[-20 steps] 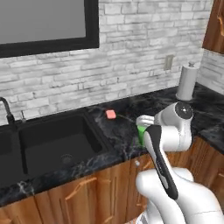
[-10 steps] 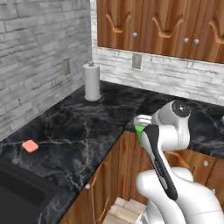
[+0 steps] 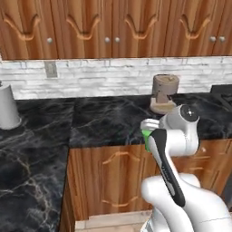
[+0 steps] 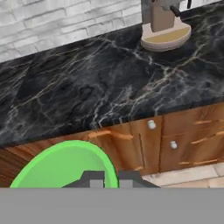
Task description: Move the cup from next to the sink to the open cabinet. Then, move the bowl with the fish to the fridge to clear the area for faucet cleaning.
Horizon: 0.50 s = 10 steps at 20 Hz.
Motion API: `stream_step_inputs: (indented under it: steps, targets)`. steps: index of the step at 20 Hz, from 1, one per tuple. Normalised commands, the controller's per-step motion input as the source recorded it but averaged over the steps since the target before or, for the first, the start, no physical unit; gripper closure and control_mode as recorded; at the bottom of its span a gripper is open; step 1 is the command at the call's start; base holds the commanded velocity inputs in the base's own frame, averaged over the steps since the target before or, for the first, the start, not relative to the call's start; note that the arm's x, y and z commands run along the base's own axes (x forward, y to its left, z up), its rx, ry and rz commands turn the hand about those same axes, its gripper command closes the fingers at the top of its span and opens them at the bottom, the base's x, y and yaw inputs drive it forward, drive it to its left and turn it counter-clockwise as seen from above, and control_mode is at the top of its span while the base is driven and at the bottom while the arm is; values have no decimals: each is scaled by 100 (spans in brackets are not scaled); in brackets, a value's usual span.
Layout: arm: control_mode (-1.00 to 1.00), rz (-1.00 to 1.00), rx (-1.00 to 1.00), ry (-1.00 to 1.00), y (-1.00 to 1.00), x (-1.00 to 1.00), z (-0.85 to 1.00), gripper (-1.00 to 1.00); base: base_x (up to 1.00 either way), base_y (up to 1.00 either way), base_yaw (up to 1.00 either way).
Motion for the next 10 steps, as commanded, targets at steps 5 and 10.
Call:
stream_step_inputs:
  steps: [5,10]
  targets:
    - [100,0,0,0,0,0,0,100,-28,-17,-75]
    - [100,0,0,0,0,0,0,100,-8,-17,-74]
